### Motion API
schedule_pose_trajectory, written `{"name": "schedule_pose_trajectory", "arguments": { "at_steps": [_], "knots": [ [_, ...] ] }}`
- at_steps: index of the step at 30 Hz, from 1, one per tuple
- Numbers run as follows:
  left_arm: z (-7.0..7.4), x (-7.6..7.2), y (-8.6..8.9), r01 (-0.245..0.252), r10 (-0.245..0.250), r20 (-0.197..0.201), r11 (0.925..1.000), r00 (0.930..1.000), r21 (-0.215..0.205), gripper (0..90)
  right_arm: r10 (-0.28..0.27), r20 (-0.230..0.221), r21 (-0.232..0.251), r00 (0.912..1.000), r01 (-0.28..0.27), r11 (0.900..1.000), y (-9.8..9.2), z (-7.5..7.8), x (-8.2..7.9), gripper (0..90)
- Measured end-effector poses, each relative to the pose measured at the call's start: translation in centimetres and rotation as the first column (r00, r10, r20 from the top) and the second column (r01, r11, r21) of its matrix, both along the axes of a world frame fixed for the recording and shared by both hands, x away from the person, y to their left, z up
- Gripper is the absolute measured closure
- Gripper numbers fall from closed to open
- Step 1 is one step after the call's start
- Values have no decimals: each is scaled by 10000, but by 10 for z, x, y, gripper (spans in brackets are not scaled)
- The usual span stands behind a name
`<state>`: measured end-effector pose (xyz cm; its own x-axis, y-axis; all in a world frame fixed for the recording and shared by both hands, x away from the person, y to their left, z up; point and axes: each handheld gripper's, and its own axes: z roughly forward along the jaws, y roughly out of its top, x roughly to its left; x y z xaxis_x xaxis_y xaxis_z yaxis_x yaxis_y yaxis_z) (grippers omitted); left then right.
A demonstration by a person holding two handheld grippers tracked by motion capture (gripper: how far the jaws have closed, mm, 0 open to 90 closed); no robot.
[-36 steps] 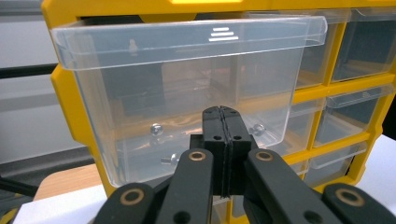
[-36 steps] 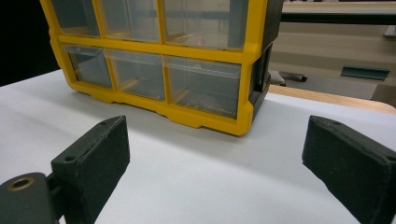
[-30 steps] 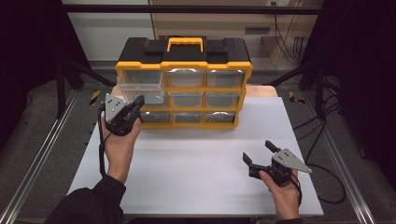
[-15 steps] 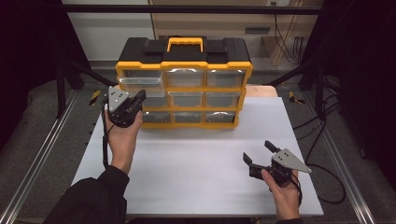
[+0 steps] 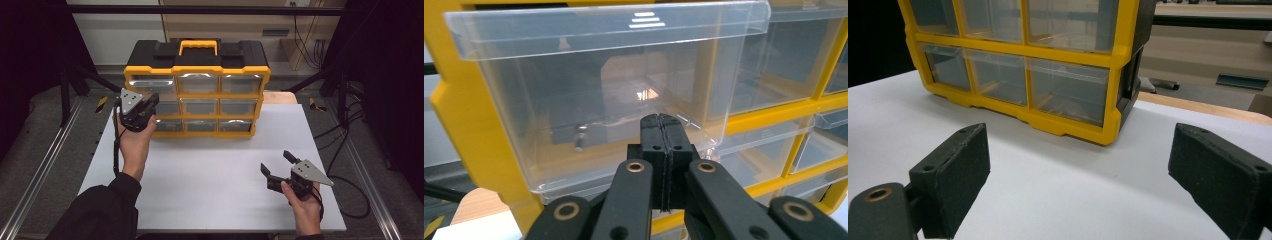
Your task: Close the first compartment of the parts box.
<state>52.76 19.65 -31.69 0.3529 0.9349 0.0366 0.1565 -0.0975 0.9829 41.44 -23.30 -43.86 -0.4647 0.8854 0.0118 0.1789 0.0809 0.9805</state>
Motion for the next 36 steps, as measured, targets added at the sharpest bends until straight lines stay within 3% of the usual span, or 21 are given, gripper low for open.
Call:
{"name": "schedule_pose_trajectory", "arguments": {
  "at_steps": [24,36],
  "knots": [
    [2,11,4,-173,173,-3,9998,9999,-17,898,162,41,-6,9999,-162,9999,0,0,0,129],
    [2,15,5,-206,206,11,9997,9998,99,898,215,101,-42,9997,-215,9998,0,0,1,98]
  ]
}}
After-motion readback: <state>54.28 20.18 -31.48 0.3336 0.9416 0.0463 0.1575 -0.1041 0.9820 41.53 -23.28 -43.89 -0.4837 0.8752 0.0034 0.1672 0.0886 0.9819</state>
